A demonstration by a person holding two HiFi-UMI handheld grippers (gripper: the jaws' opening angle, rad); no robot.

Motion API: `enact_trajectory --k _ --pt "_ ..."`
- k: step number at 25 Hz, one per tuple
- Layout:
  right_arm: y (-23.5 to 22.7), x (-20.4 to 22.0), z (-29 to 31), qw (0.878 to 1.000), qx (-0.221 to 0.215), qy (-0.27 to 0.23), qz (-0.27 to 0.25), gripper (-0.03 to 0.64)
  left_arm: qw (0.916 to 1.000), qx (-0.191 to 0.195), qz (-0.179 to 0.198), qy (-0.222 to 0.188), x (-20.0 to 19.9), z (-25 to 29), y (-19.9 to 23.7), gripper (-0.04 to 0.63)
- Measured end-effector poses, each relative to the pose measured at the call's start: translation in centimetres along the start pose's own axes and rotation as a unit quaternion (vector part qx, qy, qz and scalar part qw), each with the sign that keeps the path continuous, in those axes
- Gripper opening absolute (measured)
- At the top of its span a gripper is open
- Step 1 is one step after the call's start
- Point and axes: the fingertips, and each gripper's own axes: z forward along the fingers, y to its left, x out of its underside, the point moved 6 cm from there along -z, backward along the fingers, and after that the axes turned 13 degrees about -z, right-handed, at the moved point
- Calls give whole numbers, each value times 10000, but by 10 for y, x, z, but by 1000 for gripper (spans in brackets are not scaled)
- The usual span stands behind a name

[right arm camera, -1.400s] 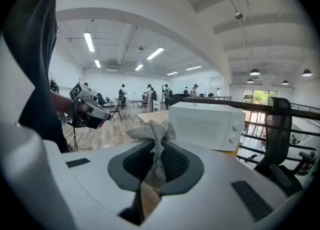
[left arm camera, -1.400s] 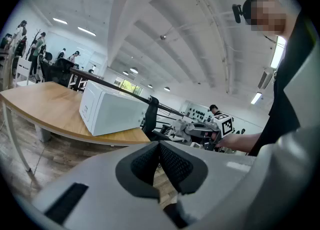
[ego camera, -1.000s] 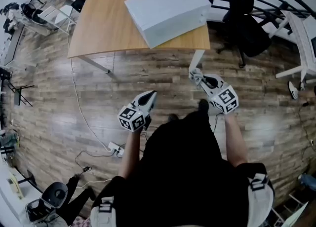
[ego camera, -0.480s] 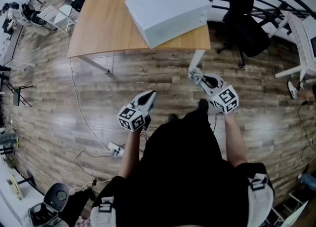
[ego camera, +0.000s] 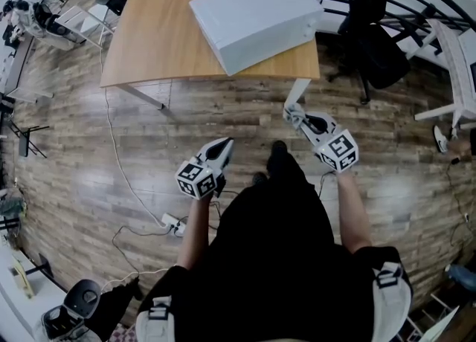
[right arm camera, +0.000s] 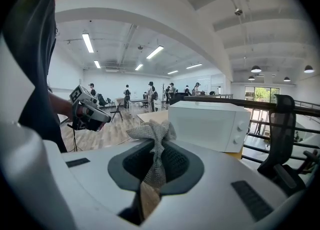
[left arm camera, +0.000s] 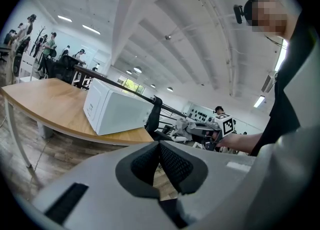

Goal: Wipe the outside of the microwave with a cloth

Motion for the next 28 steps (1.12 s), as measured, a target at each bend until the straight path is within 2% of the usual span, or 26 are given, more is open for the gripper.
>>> enact_trajectory --k 9,12,16,21,28 --pt "-54 -4 55 9992 -321 -196 -121 34 9997 -212 -26 -110 -41 34 21 3" --pt "-74 -14 74 9988 -439 -170 -128 32 9991 -341 -48 -236 -61 44 33 3" --pt "-100 -16 100 9964 -643 -435 -343 34 9980 -472 13 -408 -83 58 40 3" --pt "-133 -28 133 9937 -909 -546 -367 32 9954 -744 -8 -601 -109 71 51 3" --pt "-157 -45 181 9873 -1340 -665 -536 32 9907 -1045 -73 -869 -136 83 74 3"
